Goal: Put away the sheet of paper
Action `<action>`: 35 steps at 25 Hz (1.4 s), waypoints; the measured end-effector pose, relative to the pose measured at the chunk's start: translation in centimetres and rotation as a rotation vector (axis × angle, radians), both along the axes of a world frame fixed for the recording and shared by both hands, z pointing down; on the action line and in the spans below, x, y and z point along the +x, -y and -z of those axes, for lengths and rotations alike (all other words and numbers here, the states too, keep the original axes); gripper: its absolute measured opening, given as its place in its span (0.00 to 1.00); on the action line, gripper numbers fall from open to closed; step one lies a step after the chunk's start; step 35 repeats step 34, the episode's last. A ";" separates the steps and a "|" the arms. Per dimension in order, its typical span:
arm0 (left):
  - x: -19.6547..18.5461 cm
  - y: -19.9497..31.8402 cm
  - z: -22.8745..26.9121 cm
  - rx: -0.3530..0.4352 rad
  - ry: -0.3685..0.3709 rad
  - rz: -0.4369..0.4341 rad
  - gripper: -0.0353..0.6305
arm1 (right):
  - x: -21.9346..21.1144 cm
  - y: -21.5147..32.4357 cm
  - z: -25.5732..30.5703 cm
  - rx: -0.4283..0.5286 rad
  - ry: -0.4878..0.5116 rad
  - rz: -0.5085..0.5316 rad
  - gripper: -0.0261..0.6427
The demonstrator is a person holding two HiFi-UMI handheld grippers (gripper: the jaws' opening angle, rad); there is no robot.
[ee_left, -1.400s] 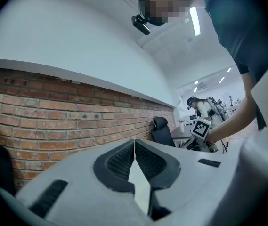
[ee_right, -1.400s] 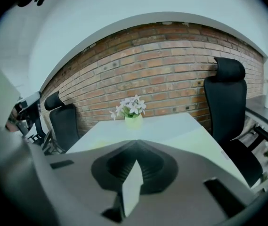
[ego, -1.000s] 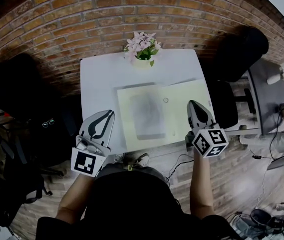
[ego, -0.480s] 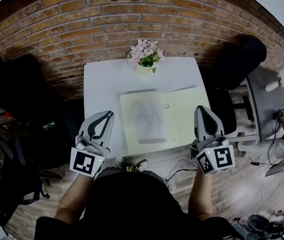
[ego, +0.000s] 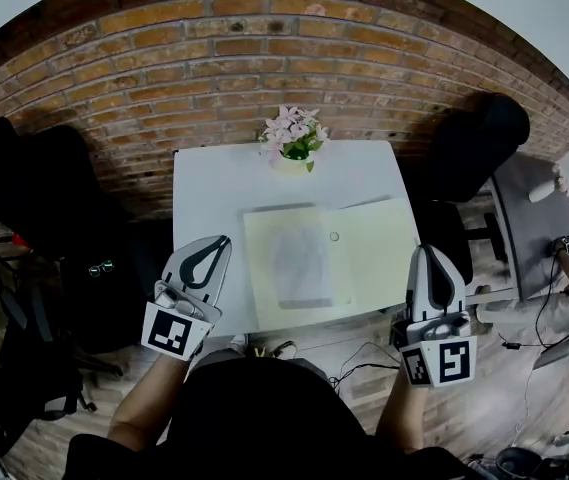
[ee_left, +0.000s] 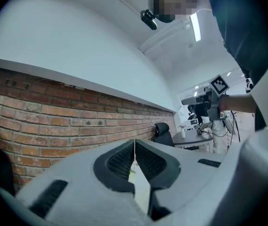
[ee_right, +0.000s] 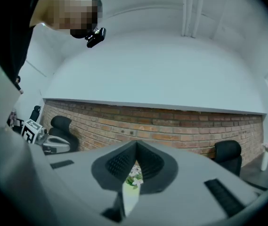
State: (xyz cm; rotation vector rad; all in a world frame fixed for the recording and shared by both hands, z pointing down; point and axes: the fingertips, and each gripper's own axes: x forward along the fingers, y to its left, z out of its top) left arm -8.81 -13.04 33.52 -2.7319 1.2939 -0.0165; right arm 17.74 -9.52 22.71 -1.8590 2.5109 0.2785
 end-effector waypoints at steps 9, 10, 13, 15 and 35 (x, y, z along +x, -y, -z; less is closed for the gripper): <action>0.7 0.3 1.1 0.011 0.011 -0.037 0.10 | 0.7 -0.8 0.3 0.011 0.010 -0.025 0.06; 0.8 0.3 1.2 0.015 0.011 -0.040 0.10 | 0.6 -0.8 0.0 0.004 0.009 -0.025 0.06; 0.7 0.2 1.2 0.015 0.008 -0.046 0.10 | 0.7 -0.9 -0.4 -0.007 0.003 -0.048 0.06; 0.6 0.0 1.1 0.012 0.007 -0.050 0.10 | 0.6 -1.1 -0.4 -0.011 -0.002 -0.056 0.06; -0.4 -1.5 -0.1 -0.016 -0.001 -0.036 0.10 | 0.0 -2.0 -0.8 -0.011 -0.006 -0.056 0.06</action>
